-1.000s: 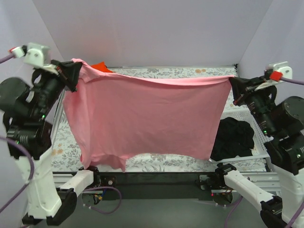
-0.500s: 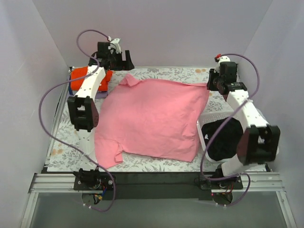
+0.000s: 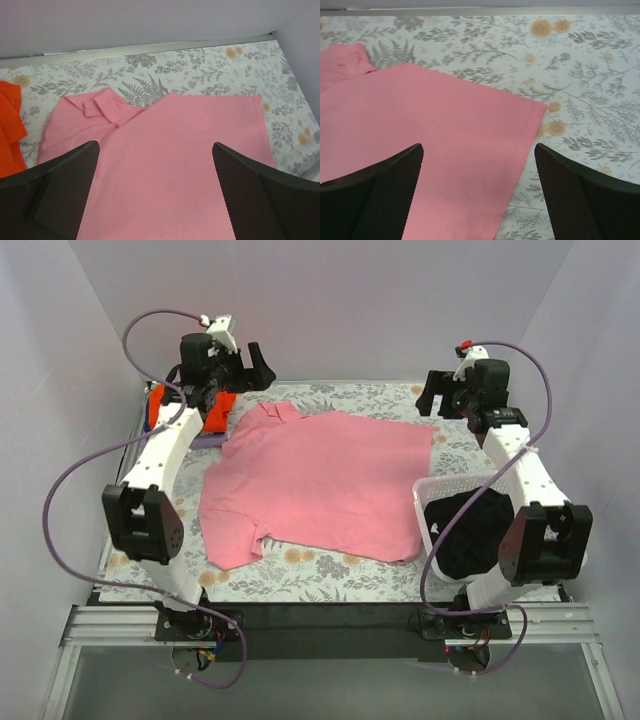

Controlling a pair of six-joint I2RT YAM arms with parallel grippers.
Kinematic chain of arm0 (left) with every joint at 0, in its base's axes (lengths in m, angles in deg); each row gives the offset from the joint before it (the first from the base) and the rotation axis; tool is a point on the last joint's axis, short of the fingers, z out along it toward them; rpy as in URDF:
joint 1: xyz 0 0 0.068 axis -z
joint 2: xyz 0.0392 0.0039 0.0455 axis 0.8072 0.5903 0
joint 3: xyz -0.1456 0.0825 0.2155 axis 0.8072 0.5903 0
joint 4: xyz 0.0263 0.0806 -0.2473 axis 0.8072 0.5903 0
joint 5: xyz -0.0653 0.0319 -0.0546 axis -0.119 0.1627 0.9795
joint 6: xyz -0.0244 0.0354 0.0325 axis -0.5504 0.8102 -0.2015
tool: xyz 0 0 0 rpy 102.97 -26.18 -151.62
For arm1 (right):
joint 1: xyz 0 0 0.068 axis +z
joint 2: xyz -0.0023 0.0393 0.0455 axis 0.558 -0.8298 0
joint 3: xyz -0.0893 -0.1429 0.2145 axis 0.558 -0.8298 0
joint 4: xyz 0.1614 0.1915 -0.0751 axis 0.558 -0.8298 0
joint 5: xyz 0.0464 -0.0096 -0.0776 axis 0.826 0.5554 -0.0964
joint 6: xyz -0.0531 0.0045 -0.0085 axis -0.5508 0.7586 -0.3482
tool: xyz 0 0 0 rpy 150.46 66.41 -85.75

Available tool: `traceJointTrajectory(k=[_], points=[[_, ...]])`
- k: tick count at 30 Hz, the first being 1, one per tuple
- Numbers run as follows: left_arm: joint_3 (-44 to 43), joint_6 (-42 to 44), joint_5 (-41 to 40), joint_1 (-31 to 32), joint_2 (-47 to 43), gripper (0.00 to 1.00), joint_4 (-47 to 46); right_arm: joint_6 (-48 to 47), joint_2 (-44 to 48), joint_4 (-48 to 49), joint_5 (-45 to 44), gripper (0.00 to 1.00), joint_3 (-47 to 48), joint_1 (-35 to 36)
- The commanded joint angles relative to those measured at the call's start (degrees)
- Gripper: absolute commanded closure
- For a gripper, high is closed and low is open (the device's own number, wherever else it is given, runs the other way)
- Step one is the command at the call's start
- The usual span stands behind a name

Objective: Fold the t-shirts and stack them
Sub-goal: Fold the tshirt

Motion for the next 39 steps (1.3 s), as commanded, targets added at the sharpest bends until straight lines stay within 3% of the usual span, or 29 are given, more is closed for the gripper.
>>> traceJointTrajectory(k=[1, 9, 18, 31, 39], points=[[12.72, -1.17, 0.24, -0.01, -7.39, 0.04, -2.38, -2.08, 6.08, 2.13, 1.71, 0.02, -6.17, 6.25], [28.05, -5.22, -1.33, -0.01, -10.57, 0.04, -1.58, 0.99, 6.54, 2.57, -1.36, 0.02, -12.87, 21.01], [34.91, -9.18, -4.5, -0.01, -9.34, 0.05, -3.69, 3.28, 1.27, 3.8, -3.56, 0.02, -15.95, 25.33], [36.15, -10.14, -11.45, -0.01, -1.52, 0.04, -4.13, 4.6, -8.4, 4.68, -5.23, 0.02, -14.99, 27.62], [32.29, -8.83, -15.31, -0.27, 4.8, 0.04, -4.13, 6.53, -12.53, 4.68, -7.34, 0.02, -14.64, 27.88]])
